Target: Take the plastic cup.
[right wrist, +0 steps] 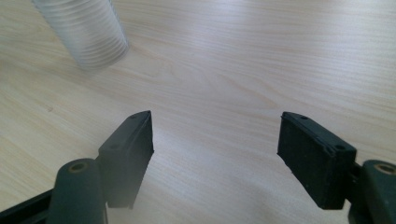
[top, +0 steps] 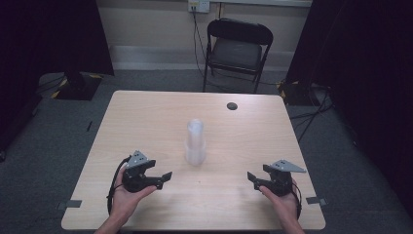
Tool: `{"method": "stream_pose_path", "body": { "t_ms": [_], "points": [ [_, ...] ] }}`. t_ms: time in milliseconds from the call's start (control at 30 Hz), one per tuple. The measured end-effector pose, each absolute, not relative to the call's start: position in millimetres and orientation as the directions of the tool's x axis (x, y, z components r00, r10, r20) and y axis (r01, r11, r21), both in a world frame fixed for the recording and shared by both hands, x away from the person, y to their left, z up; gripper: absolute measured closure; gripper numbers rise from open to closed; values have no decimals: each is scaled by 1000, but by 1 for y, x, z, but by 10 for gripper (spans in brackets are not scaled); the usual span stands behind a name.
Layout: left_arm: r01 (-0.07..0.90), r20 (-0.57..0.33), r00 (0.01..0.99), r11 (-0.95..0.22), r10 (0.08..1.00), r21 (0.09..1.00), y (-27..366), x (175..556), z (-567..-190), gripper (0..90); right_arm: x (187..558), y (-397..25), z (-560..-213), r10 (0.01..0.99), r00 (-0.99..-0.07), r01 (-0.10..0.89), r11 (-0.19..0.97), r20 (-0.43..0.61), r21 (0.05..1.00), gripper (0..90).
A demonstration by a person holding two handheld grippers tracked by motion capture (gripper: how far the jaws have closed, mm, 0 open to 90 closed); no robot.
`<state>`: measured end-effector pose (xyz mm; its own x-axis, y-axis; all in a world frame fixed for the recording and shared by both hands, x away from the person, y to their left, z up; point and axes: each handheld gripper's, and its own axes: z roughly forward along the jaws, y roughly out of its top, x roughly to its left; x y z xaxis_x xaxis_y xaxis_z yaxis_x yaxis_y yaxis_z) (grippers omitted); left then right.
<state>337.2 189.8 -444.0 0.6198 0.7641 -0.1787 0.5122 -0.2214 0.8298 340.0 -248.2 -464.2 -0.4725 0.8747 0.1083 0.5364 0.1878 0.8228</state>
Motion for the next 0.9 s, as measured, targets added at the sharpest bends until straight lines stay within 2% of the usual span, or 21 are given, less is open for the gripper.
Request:
{"method": "stream_pose_path", "body": {
  "t_ms": [433,533,767,900],
  "points": [
    [465,-167,639,-205,751,861,185,346,-424,192,339,-246,-465,877,-467,542,187,109,819,266],
    [462,-162,656,-222,737,859,183,349,-421,243,338,-246,-464,877,-468,539,186,109,821,264],
    [459,-166,689,-247,705,853,170,360,-417,187,335,-247,-464,875,-471,538,189,107,822,263],
    [468,-183,700,-250,690,848,161,365,-414,220,336,-247,-464,877,-468,540,186,109,821,264]
  ]
}}
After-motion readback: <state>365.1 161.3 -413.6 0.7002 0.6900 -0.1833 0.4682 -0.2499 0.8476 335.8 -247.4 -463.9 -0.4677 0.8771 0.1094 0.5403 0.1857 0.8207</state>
